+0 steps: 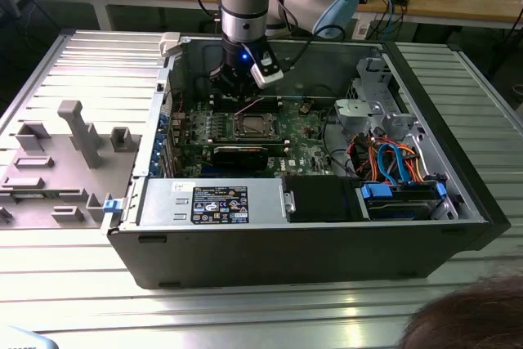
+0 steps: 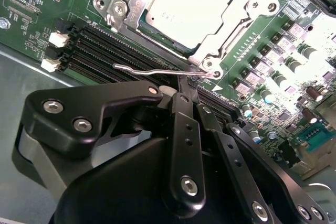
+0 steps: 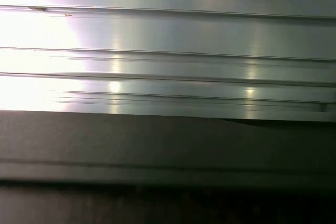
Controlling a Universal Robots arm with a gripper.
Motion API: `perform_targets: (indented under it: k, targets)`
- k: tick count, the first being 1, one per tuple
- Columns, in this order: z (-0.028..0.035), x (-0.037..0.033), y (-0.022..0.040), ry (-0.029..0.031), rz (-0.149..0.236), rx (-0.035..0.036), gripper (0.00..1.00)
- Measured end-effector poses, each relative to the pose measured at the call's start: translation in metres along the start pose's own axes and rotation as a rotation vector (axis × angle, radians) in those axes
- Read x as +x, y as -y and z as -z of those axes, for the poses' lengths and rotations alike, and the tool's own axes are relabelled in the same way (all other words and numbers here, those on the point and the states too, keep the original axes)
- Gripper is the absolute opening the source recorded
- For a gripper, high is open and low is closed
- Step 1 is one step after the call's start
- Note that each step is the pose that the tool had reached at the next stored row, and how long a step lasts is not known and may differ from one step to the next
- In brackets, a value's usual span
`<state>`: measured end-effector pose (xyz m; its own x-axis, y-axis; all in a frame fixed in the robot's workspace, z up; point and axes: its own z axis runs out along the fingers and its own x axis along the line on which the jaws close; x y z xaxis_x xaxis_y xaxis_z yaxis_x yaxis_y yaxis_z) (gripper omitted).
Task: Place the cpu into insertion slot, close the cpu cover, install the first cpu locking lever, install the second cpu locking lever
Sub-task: 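Install the first cpu locking lever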
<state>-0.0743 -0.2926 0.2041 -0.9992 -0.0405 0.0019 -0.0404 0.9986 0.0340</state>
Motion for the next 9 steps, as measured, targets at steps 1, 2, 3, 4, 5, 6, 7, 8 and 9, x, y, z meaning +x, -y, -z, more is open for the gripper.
perform_targets:
  k: [1, 2, 3, 4, 5, 6, 7, 8, 9]
  targets:
    - [-0.0001, 0.0000, 0.0000, 0.0000, 0.000, 0.0000, 0.11]
    - [-0.0002, 0.0000, -0.0001, 0.0000, 0.000, 0.0000, 0.11]
    - [-0.0004, 0.0000, -0.0002, 0.0000, 0.000, -0.0001, 0.11]
    - [-0.0004, 0.0000, -0.0002, 0.0000, 0.000, 0.0000, 0.11]
    - [-0.0007, 0.0000, -0.0004, 0.0001, 0.000, -0.0001, 0.11]
    - [-0.0009, 0.0000, -0.0006, 0.0000, 0.000, 0.0000, 0.11]
    - [-0.0010, 0.0000, -0.0006, -0.0001, 0.000, 0.0001, 0.11]
    - [-0.0011, 0.0000, -0.0006, -0.0001, 0.000, 0.0001, 0.11]
    - [-0.0013, 0.0000, -0.0006, 0.0000, 0.000, 0.0000, 0.11]
